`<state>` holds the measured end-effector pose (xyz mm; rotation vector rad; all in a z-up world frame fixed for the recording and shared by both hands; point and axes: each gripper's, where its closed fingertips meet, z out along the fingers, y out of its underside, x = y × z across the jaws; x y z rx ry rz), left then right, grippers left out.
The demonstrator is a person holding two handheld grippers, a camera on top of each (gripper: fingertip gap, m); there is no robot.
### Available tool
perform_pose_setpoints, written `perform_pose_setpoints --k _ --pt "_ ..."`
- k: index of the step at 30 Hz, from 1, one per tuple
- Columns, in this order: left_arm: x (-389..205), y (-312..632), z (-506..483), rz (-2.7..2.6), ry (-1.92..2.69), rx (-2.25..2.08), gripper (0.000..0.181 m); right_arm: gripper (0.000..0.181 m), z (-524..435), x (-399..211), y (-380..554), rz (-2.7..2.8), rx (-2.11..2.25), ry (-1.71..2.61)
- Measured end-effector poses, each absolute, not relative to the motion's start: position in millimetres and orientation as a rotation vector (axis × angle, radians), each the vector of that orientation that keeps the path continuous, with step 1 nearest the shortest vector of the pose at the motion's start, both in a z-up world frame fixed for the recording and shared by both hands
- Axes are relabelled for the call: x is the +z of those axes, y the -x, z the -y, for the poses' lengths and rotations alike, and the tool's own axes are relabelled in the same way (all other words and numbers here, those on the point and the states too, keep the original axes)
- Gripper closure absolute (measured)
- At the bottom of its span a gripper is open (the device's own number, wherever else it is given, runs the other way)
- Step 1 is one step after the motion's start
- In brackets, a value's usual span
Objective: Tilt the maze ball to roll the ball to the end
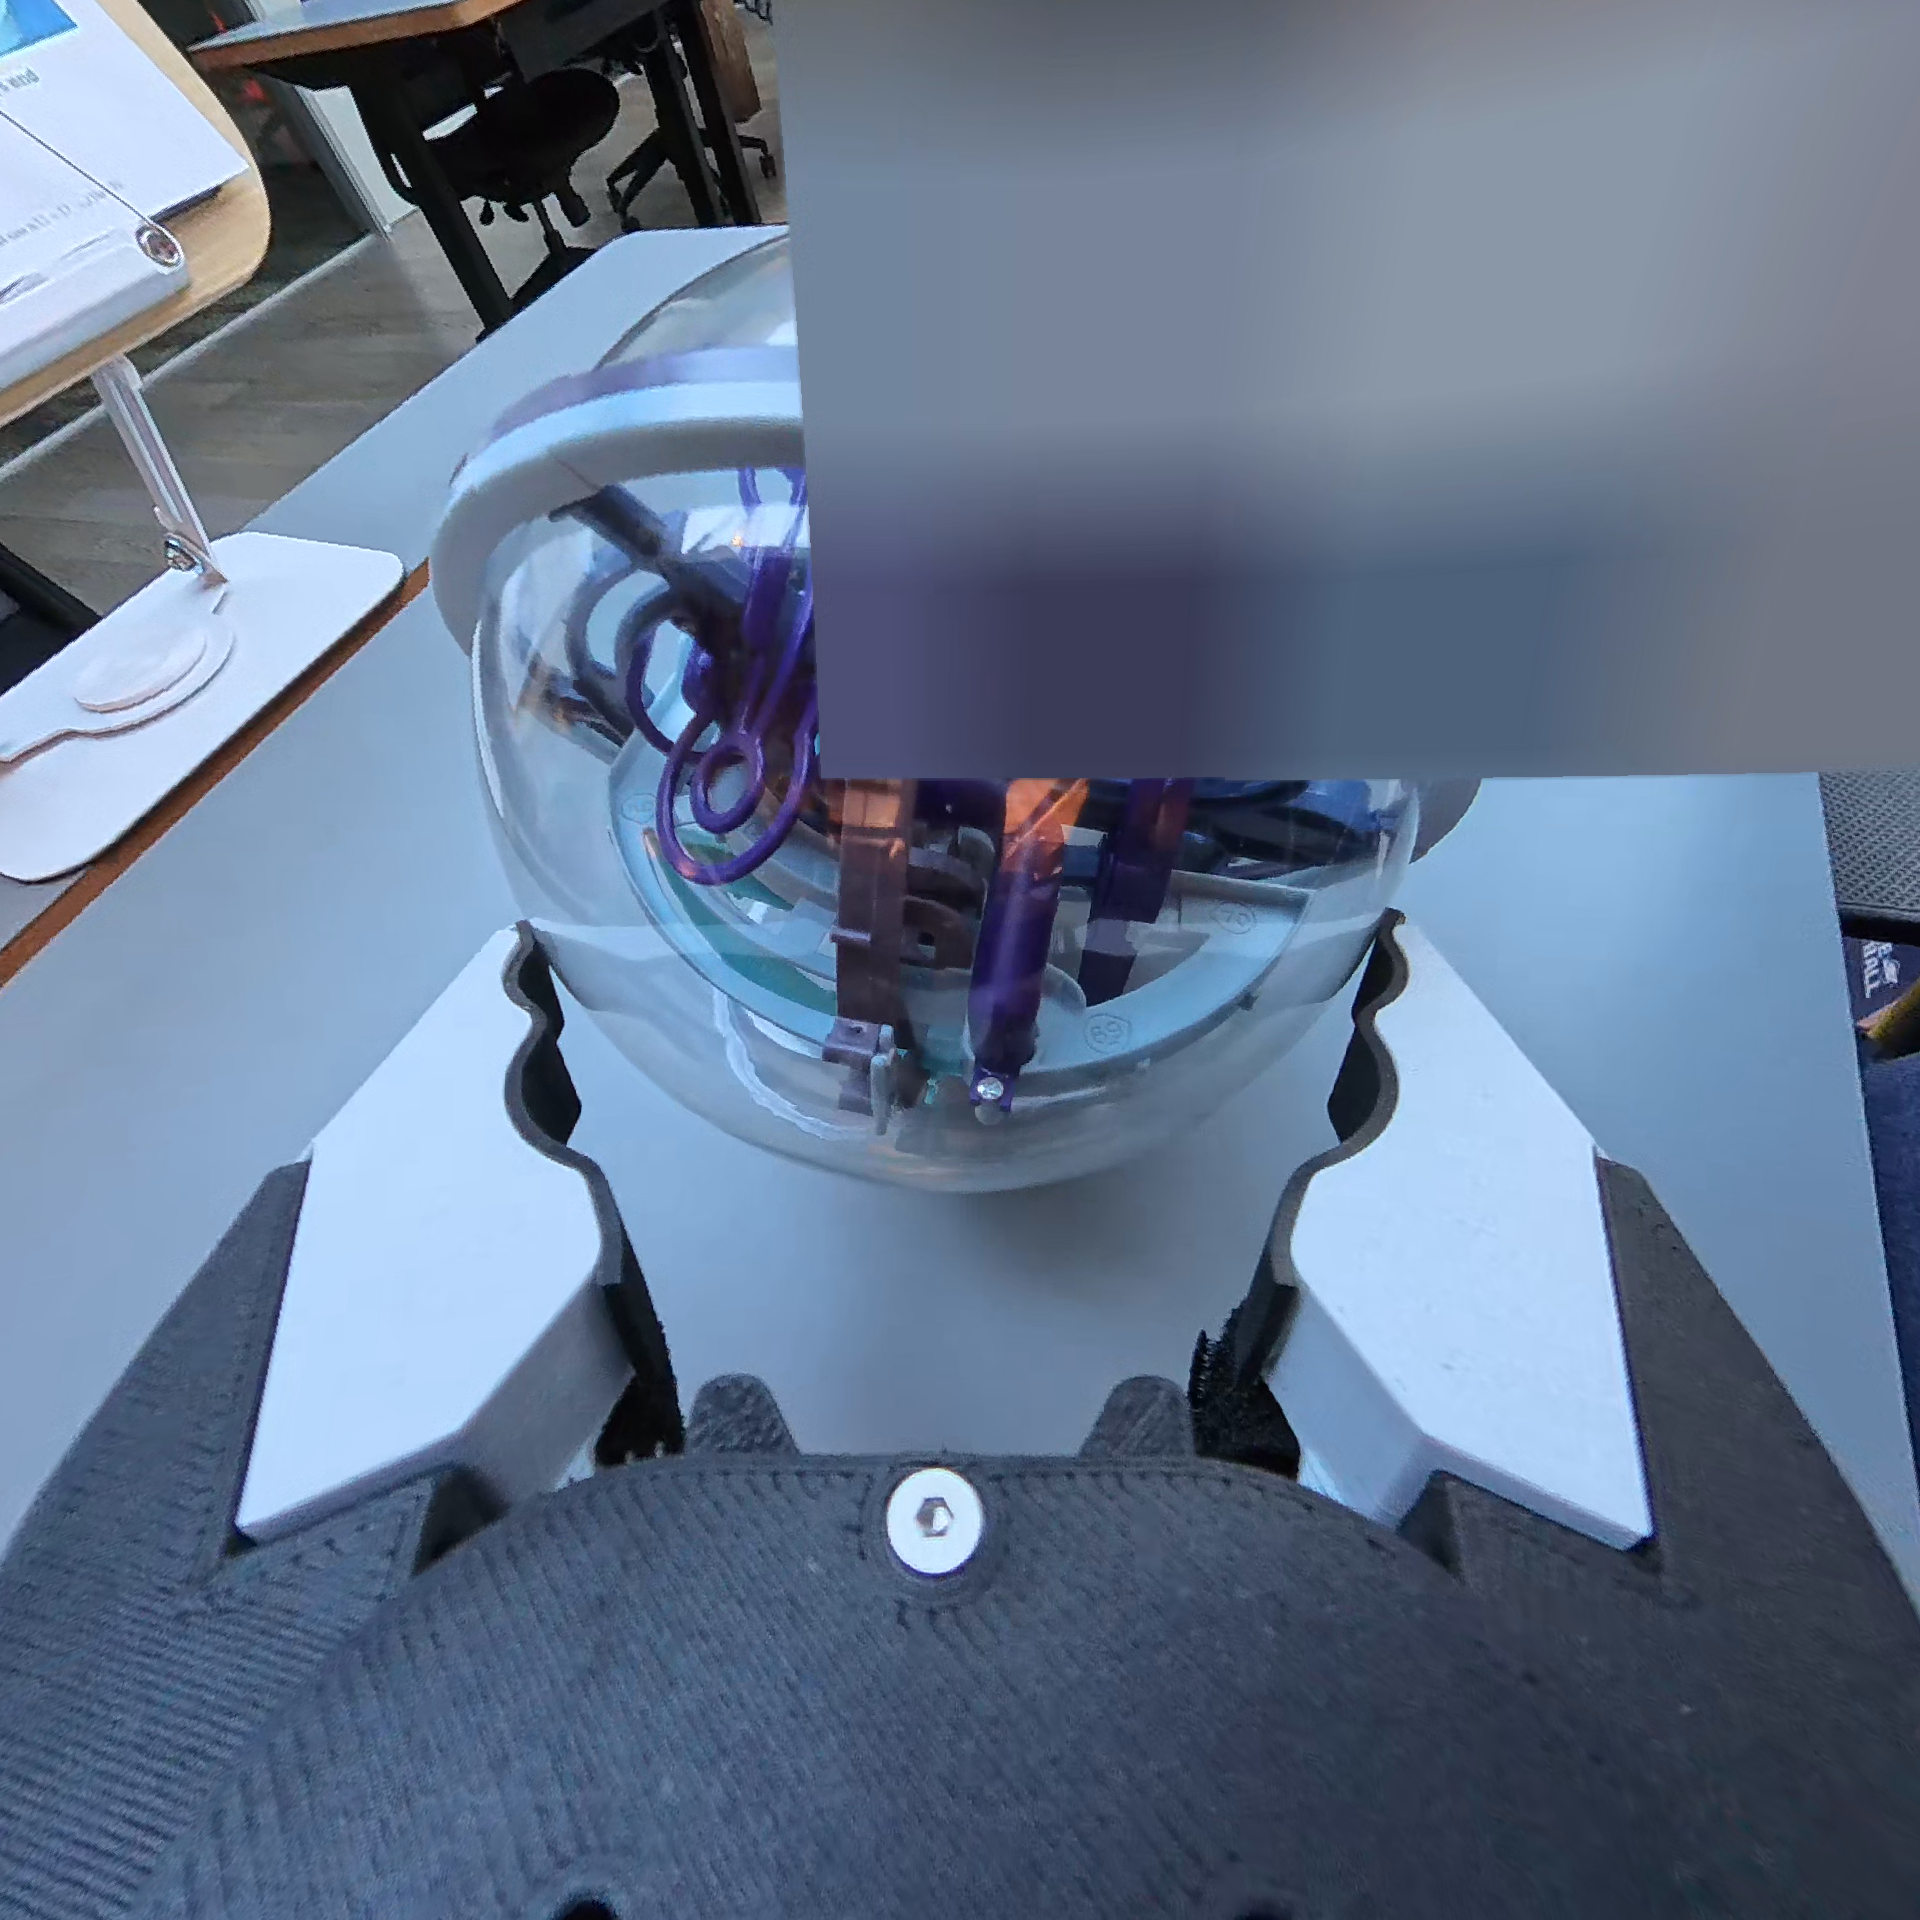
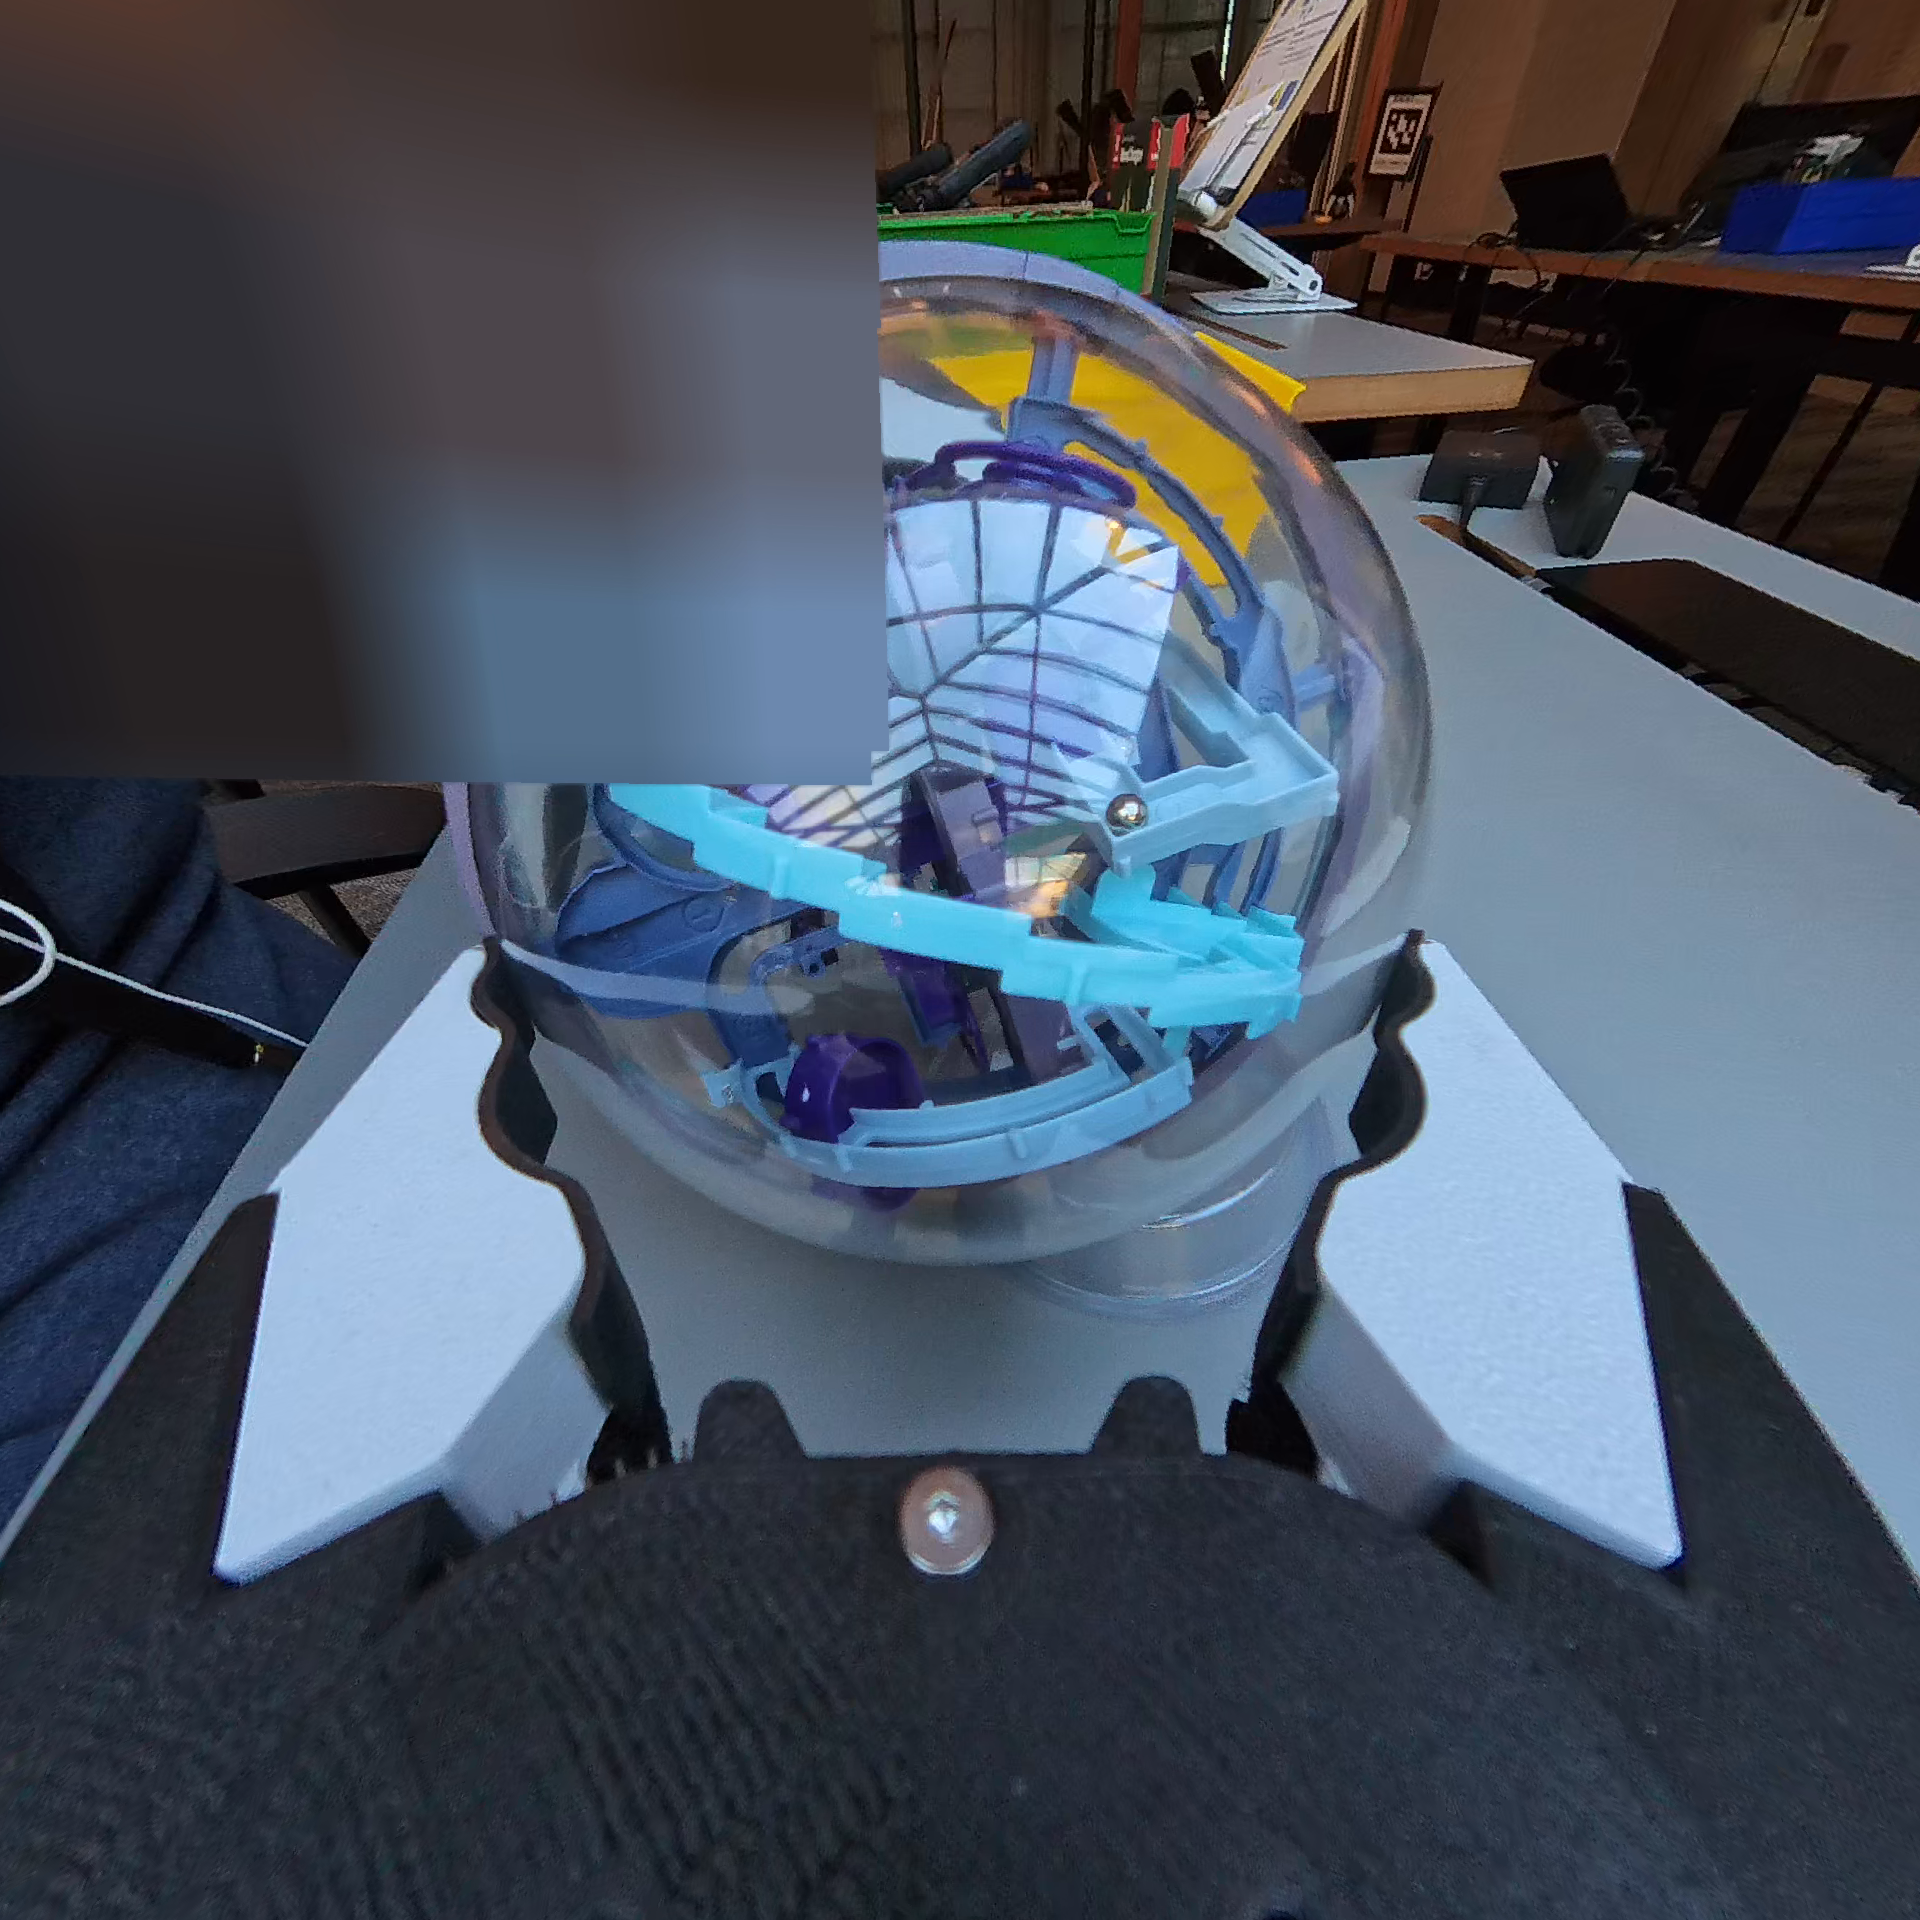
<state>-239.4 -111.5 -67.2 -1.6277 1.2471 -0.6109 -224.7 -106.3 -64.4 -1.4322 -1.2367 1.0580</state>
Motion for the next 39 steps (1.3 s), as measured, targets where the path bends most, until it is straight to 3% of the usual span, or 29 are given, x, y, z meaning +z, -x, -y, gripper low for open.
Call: perform_pose_setpoints --k 39 --pt "-68.7 239.0 78.8 -1.194 1.616 -0.721 0.032 0.024 74.1 -64.7 227.8 1.196 1.045 1.472"
